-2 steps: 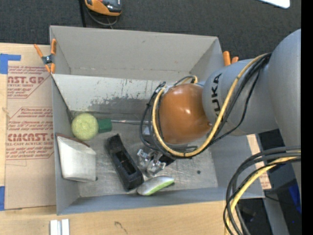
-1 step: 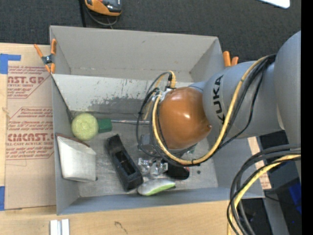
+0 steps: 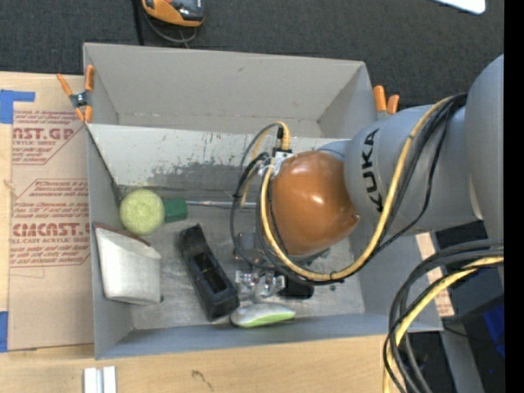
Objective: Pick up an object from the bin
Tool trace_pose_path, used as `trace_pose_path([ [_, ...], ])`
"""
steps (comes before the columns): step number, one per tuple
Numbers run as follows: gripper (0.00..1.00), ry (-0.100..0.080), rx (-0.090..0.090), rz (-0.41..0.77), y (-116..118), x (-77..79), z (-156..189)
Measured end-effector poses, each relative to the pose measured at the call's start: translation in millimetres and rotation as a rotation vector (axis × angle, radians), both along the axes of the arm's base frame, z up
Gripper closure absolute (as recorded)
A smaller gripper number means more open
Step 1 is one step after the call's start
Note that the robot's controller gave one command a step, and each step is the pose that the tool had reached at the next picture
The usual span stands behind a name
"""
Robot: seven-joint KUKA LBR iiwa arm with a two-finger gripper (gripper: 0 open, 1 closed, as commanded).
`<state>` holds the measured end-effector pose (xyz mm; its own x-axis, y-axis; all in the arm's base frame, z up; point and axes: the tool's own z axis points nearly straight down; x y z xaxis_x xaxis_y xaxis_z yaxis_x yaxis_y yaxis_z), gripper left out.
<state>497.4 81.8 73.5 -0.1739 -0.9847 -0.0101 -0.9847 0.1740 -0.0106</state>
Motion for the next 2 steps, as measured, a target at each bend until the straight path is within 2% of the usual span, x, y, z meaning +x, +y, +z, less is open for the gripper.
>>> trace_pose_path([
  [1, 1.0, -0.002, 0.005, -0.103, -15.6, -6.8, -0.1],
  [2, 0.0, -0.011, 0.003, -0.079, -63.3, -9.7, 0.0],
])
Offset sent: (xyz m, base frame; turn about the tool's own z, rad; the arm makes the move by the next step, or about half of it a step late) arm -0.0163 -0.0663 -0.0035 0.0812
